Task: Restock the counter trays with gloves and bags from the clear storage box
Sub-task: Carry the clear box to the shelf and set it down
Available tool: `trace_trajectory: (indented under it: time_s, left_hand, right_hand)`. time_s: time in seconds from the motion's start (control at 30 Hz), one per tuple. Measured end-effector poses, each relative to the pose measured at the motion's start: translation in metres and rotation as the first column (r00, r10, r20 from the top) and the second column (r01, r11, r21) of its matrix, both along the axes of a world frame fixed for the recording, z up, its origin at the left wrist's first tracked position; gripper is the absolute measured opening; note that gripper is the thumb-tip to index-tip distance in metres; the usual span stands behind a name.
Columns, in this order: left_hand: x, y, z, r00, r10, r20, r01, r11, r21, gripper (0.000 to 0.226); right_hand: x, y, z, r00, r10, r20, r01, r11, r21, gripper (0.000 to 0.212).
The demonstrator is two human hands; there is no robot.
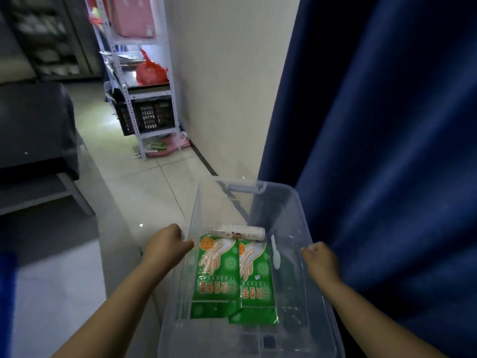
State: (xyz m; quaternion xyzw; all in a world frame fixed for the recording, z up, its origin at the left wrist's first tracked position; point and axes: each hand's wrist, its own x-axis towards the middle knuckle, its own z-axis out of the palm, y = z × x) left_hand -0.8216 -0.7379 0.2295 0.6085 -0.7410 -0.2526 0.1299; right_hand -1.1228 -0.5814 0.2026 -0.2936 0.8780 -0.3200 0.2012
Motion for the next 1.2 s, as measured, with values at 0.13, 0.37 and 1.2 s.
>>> trace_trajectory:
  time_s: [0.13, 0.37, 1.2]
  left_hand:
    - [-0.012, -0.048, -0.008, 0.981, 0.188, -0.047, -0.185, 0.981, 0.06, 0.021]
    - [0.002, -0.132, -0.026, 0.903, 0.428, -0.023, -0.421, 0.896, 0.139, 0.023]
    - [0.017, -0.609, -0.039, 0.746, 0.66, -0.084, -0.647, 0.75, 0.138, 0.018]
  right_hand:
    - [-0.03, -0.092, 0.002, 0.992, 0.129, -0.016, -0.128, 0.992, 0.021, 0.04]
    - [-0.031, -0.254, -0.009, 0.937, 0.35, -0.001, -0.349, 0.935, 0.065, 0.036]
    - [-0.013, -0.827, -0.015, 0.823, 0.566, 0.044, -0.568, 0.821, 0.061, 0.017]
